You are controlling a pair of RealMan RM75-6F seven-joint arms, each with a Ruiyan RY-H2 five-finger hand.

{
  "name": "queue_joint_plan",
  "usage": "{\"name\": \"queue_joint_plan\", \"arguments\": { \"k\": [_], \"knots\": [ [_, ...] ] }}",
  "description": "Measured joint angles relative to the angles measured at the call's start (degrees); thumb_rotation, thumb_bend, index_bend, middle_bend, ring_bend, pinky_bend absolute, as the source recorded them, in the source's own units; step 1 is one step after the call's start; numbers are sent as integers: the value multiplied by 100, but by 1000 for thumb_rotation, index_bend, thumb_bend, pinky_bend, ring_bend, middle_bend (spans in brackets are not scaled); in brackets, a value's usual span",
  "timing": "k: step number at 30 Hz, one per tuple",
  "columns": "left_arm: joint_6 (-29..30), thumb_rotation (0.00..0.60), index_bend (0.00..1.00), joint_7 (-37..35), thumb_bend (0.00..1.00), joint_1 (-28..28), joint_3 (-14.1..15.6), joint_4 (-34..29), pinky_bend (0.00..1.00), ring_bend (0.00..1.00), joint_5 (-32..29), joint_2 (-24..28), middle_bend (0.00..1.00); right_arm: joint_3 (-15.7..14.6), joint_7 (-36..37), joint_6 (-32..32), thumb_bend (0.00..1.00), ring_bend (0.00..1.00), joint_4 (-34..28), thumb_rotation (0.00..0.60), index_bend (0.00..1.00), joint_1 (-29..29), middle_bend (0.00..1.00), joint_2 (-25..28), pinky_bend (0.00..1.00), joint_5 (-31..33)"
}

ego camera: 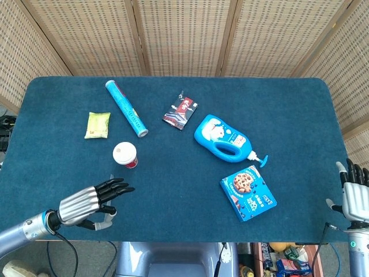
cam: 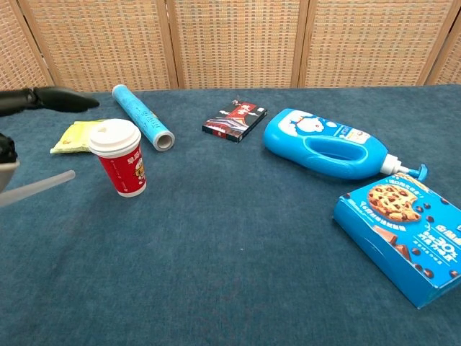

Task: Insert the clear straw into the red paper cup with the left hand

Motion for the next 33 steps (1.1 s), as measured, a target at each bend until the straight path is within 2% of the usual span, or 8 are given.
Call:
{"name": "queue_joint_plan", "arguments": {
  "k": [4, 7, 16, 21, 28, 33],
  "knots": [
    [-60, 600, 658, -797, 491, -47, -181, -392, 0, 0, -347, 142, 0, -4, -16, -13, 0, 0, -1, 600, 0, 10, 0, -10, 0, 2],
    [-188, 600, 658, -1354, 493, -135, -423, -746, 0, 0, -674, 243, 0, -6, -26, -17, 0, 0, -1, 600, 0, 13, 0, -16, 0, 8],
    [-610, 600, 658, -1843, 493, -331, -1078, -1400, 0, 0, -1451, 432, 0, -29, -15, -58, 0, 0, 12, 600, 0, 16, 0, -29, 0, 16],
    [-1033, 600, 658, -2117, 494, -407, -1405, -1584, 0, 0, -1999, 481, 0, -26, 16, -69, 0, 0, 12, 600, 0, 19, 0, -23, 0, 17],
    [-1437, 600, 658, -3058, 494, -399, -1875, -1683, 0, 0, -2784, 555, 0, -14, 78, -97, 0, 0, 24, 600, 0, 21, 0, -5, 0, 40],
    [-1890, 600, 658, -3602, 494, -386, -2107, -1609, 0, 0, -3166, 657, 0, -15, 90, -124, 0, 0, 38, 600, 0, 31, 0, -3, 0, 48]
  ]
}}
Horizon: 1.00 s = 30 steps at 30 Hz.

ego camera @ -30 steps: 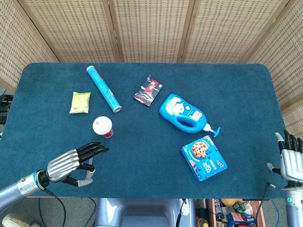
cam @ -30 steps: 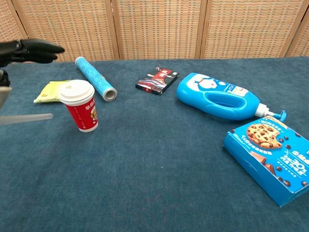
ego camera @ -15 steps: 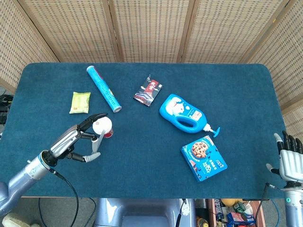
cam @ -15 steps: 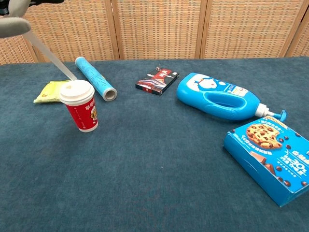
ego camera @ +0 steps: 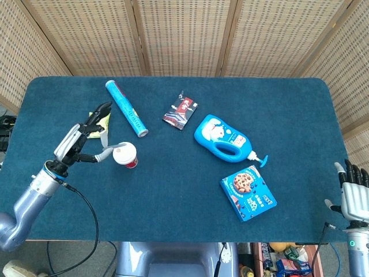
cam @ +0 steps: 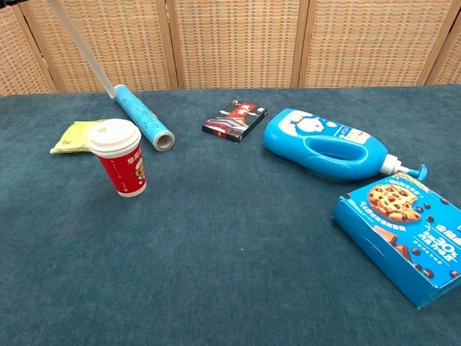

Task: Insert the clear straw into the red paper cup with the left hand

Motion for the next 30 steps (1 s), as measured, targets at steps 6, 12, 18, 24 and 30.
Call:
{"name": "queue_joint_plan", "arguments": {
  "k": [6, 12, 18, 24, 30],
  "knots": [
    [-652, 600, 658, -1018, 495, 27, -162, 334, 0, 0, -227, 27, 0, -8, -23, -3, 0, 0, 9, 600, 0, 5, 0, -15, 0, 3],
    [-1026, 600, 658, -1645, 495, 126, -318, 734, 0, 0, -241, -50, 0, -4, -26, -10, 0, 0, 15, 600, 0, 8, 0, -19, 0, 19],
    [-1128, 600, 658, -2020, 500, 184, -383, 764, 0, 0, -141, -19, 0, -6, -28, -40, 0, 0, 35, 600, 0, 19, 0, -28, 0, 32],
    [-1369, 600, 658, -2308, 500, 214, -415, 755, 0, 0, 29, 111, 0, -10, -28, -44, 0, 0, 38, 600, 0, 23, 0, -30, 0, 32],
    [-1539, 600, 658, -2285, 500, 220, -477, 756, 0, 0, 69, 104, 0, -8, -21, -29, 0, 0, 29, 600, 0, 15, 0, -23, 0, 34]
  ]
}}
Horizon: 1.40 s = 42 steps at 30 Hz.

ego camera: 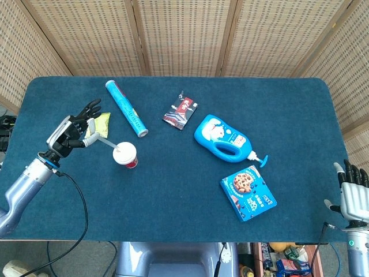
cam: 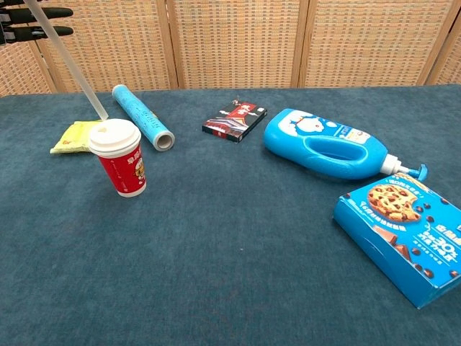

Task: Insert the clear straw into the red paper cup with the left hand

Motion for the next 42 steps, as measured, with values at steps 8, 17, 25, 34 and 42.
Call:
{"name": "queue_joint_plan", "arguments": {
  "k": [8, 17, 25, 34, 42],
  "knots": [
    [-59, 600, 658, 129, 501, 68, -89, 37, 0, 0, 25, 33, 0, 8, 27, -6, 0, 0, 14, 600, 0, 0, 0, 9, 0, 9],
    [-175, 600, 658, 100, 501, 108, -152, 83, 0, 0, 60, 28, 0, 4, 22, -4, 0, 0, 4, 600, 0, 2, 0, 13, 0, 6],
    [-251, 600, 658, 187, 500, 95, -202, 189, 0, 0, 55, -155, 0, 8, 33, -14, 0, 0, 18, 600, 0, 3, 0, 12, 0, 21],
    [-176, 600, 658, 164, 501, 123, -262, 352, 0, 0, 109, -296, 0, 8, 47, -19, 0, 0, 32, 600, 0, 1, 0, 14, 0, 26],
    [-251, 600, 658, 104, 501, 105, -267, 402, 0, 0, 149, -343, 0, 7, 38, -22, 0, 0, 35, 600, 0, 2, 0, 10, 0, 32]
  ]
}}
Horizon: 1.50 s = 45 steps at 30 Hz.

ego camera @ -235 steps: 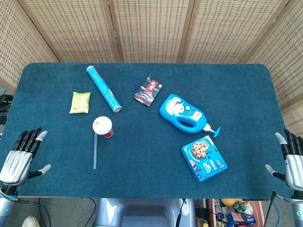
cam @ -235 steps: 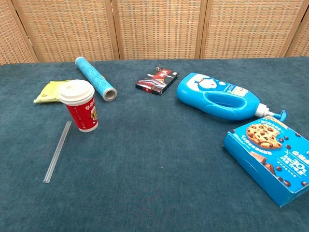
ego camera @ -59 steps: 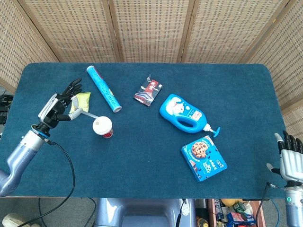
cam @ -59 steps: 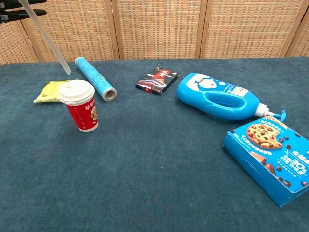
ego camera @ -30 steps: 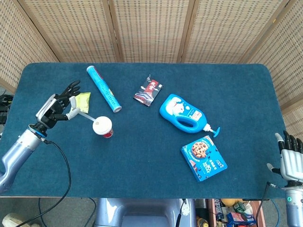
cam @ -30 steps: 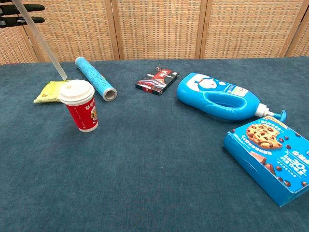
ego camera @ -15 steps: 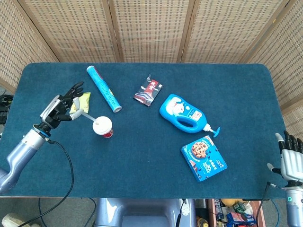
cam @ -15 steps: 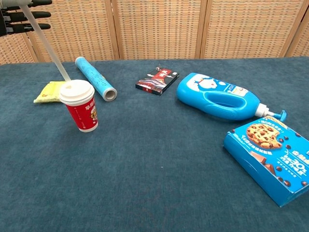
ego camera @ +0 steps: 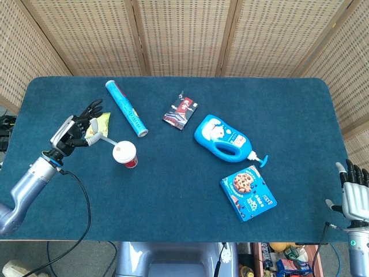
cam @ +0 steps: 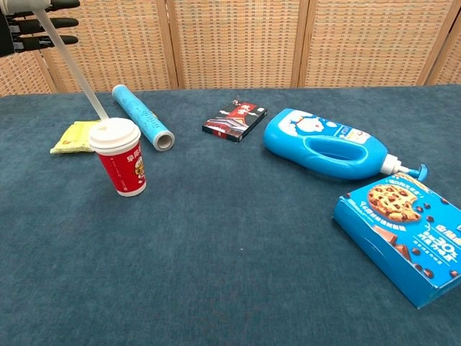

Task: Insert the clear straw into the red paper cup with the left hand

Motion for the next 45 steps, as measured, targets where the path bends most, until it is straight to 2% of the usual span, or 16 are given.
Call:
{"name": "queue_joint_plan", "arguments": {
  "k": [45],
  "knots": [
    [-65, 600, 658, -68, 505, 68, -21, 10, 0, 0, -5, 20, 0, -1, 16, 1, 0, 0, 7, 600, 0, 0, 0, 6, 0, -6]
  ]
}}
